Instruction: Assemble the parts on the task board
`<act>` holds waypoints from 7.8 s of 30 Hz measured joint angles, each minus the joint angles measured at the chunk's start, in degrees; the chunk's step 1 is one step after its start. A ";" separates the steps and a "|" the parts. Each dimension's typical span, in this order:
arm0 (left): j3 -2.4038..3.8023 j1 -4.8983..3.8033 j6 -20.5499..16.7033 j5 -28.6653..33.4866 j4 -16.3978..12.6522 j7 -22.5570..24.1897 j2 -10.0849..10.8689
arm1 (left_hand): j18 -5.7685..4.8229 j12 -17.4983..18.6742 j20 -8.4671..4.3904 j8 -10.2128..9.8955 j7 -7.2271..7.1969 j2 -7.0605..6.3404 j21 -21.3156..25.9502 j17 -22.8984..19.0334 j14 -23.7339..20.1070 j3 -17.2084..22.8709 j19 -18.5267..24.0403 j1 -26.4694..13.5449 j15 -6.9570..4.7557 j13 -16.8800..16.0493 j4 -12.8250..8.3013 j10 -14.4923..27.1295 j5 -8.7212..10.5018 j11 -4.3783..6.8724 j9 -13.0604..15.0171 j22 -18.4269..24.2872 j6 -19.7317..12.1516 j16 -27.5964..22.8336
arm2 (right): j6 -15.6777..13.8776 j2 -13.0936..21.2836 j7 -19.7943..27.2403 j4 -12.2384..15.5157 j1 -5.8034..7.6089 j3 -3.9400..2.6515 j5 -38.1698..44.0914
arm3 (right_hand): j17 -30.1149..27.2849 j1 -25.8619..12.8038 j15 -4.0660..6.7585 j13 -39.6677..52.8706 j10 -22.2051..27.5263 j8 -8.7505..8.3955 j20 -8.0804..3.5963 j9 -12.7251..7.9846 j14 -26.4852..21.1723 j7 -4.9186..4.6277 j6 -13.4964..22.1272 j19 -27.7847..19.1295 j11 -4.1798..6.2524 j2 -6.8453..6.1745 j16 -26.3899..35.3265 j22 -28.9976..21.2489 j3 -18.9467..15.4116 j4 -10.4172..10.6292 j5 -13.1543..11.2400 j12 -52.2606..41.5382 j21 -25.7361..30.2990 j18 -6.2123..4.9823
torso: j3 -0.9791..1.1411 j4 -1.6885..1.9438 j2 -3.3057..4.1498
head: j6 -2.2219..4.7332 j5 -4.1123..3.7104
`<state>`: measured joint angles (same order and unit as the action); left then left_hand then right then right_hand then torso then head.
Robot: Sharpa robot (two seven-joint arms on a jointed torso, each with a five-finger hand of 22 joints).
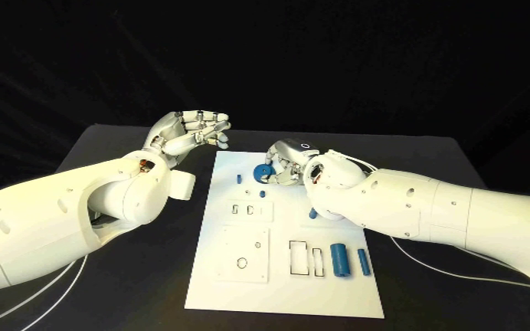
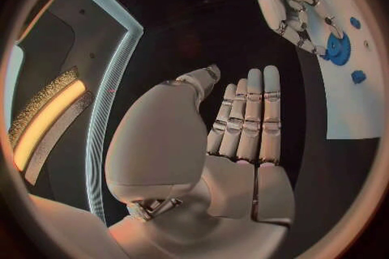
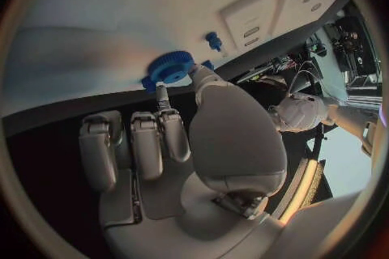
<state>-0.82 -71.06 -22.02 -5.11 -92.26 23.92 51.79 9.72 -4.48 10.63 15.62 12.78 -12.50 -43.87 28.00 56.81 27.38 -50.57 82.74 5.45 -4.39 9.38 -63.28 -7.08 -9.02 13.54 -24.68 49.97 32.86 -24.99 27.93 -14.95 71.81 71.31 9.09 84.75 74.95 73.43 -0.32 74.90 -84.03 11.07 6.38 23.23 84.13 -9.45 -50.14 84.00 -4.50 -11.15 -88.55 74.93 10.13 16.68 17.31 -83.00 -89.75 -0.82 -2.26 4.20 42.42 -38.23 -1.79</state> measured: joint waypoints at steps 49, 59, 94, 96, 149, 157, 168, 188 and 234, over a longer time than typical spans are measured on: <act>-0.22 0.05 0.84 0.00 1.58 -0.17 0.25 | 0.00 0.00 -0.10 -0.02 0.00 0.00 -0.22 -0.03 0.00 0.29 0.31 0.00 0.00 0.01 -0.29 0.00 0.00 0.00 0.03 -0.19 0.00 0.11 | -1.31 27.69 13.60 16.74 1.62 -0.31 -16.97 | -0.04 7.50 0.00 0.03 1.03 -0.45 -0.01 -0.32 0.00 0.34 -1.34 0.00 0.20 -1.46 -0.17 0.02 5.89 -3.62 -0.90 2.31 0.00 0.00 | 0.77 -2.07 -1.11 | 0.30 -1.48; -0.29 0.08 1.07 0.01 1.75 -0.18 0.12 | 0.00 0.00 -0.10 -0.02 0.00 0.00 -0.49 -0.03 0.00 0.29 0.31 0.00 0.00 0.01 -0.29 0.00 0.00 0.00 0.03 -0.31 0.00 0.11 | 0.11 26.41 13.82 11.52 0.49 -0.24 -16.48 | -0.04 8.42 0.00 0.02 1.03 -1.01 -0.01 -0.48 0.00 0.34 -1.34 0.00 0.20 -2.38 -0.16 0.02 6.69 -4.42 -1.14 2.31 0.00 0.00 | 0.71 -2.01 -1.04 | 0.36 -1.54; -0.30 0.11 1.33 0.01 2.21 -0.26 -0.03 | 0.00 0.00 0.10 -0.02 0.00 0.00 -0.85 -0.04 -0.20 0.51 0.54 0.00 -0.20 -0.03 -0.51 0.00 0.00 0.00 0.07 -0.52 0.00 0.34 | 3.08 22.06 15.29 4.05 -1.61 -0.14 -15.24 | 0.00 9.22 0.00 0.01 0.82 -1.77 -0.01 -0.81 0.00 0.04 -1.05 0.00 0.00 -3.18 -0.12 -0.01 8.09 -5.22 -0.54 1.85 0.00 0.00 | 0.72 -1.93 -1.03 | -1.21 -0.35; -0.30 0.11 1.33 0.01 2.23 -0.27 -0.03 | 0.00 0.00 -0.10 -0.02 0.00 0.00 -0.85 -0.04 -0.20 0.64 0.74 0.00 -0.20 -0.03 -0.64 0.00 0.00 0.00 0.11 -0.56 0.00 0.34 | 3.08 21.97 15.30 3.98 -1.64 -0.14 -15.28 | 0.00 9.20 0.01 0.01 0.82 -1.77 -0.01 -0.75 0.00 -0.02 -1.40 0.00 0.00 -3.17 -0.12 -0.01 8.42 -5.09 -0.54 1.85 0.00 0.00 | 0.73 -1.93 -1.03 | -1.31 -0.23; -0.31 0.11 1.33 0.01 2.66 -0.50 0.22 | 0.00 0.00 -0.06 0.24 0.00 0.00 -1.61 -0.04 -0.20 0.85 0.93 0.00 -0.20 -0.01 -0.85 0.00 0.16 0.00 0.20 -0.98 0.00 0.34 | -0.41 21.33 13.69 4.90 -1.79 -0.13 -14.82 | -0.04 6.78 1.58 0.00 0.10 2.17 -1.46 0.65 -0.10 2.79 -8.66 0.01 2.16 -0.29 -0.12 0.01 18.40 -8.06 -3.30 0.71 0.00 0.00 | 0.78 -2.02 -1.10 | -1.20 -0.39; -0.31 0.11 1.32 0.01 3.19 -0.55 0.13 | -0.01 0.00 -0.09 0.24 0.00 0.00 -1.60 -0.04 -0.20 0.85 1.15 0.00 -0.20 -0.01 -0.85 0.00 0.26 0.00 0.21 -1.01 0.00 0.39 | -2.39 22.01 10.30 10.97 0.30 -0.34 -14.86 | -0.04 5.49 1.57 0.00 0.10 2.17 -1.46 0.64 -0.10 2.79 -8.23 0.01 2.16 0.51 -0.12 0.00 19.67 -8.42 -1.94 1.18 0.00 0.00 | 0.73 -2.09 -1.27 | -1.24 -0.38; -0.36 0.11 1.27 0.15 3.68 -0.60 -0.51 | -0.01 0.00 0.11 0.24 -0.30 0.46 -1.96 -0.04 -0.41 0.85 1.35 -0.46 0.01 -0.01 -0.85 0.22 0.46 -0.22 0.21 -1.23 -0.72 0.70 | -3.86 19.13 2.47 19.64 2.03 -0.41 -12.77 | -0.05 4.44 1.97 0.00 0.10 2.17 -1.66 0.63 -0.10 2.69 -7.71 -0.20 2.16 0.66 -0.12 0.00 21.20 -9.80 -0.10 1.18 0.00 0.00 | 0.43 -2.08 -1.80 | -1.66 -0.93; -0.78 0.18 1.15 0.54 5.48 -0.52 -2.18 | -0.01 0.00 0.10 0.24 -0.30 0.22 -1.96 -0.04 -0.41 0.44 1.75 -1.44 0.01 -0.06 -0.44 0.21 0.46 -0.21 0.26 -1.22 -0.72 0.85 | -3.90 8.12 -7.86 21.95 -2.35 0.04 -7.79 | 0.00 2.78 1.97 0.00 -0.10 2.17 -1.87 0.63 -0.10 2.90 -7.57 0.01 2.37 0.65 -0.12 -0.01 21.45 -10.05 -1.16 1.18 0.00 0.00 | -0.08 -2.01 -2.57 | -2.29 1.00; -0.80 0.20 1.26 0.67 6.11 -0.71 -3.14 | -0.01 0.00 0.11 0.24 -0.30 0.22 -1.96 -0.01 -0.41 0.44 1.74 -1.43 0.01 -0.12 -0.44 0.21 0.45 -0.21 0.32 -1.22 -0.71 1.07 | -4.20 2.14 -12.83 17.13 -6.97 0.19 1.53 | -0.04 2.12 1.96 0.03 -0.10 3.81 -1.87 0.95 -0.10 3.12 -7.35 0.00 2.36 -0.04 -0.12 0.01 21.43 -10.37 -1.71 1.18 0.00 0.00 | -0.01 -2.10 -2.57 | -3.55 2.37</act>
<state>-1.62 -70.86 -20.76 -4.45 -86.15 23.20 48.65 9.71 -4.48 10.74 15.86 12.48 -12.28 -45.83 28.00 56.40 27.83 -48.83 81.31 5.45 -4.51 8.94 -63.07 -6.63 -9.23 13.86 -25.90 49.26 33.93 -29.20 30.07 -27.78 88.94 64.34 9.28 86.28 74.91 75.54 1.65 74.93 -84.12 14.88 4.51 24.18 84.03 -6.33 -57.49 84.01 -2.15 -11.19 -88.67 74.94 31.56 6.31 15.60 -81.81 -89.75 -0.82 -2.27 2.10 39.85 -41.79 0.58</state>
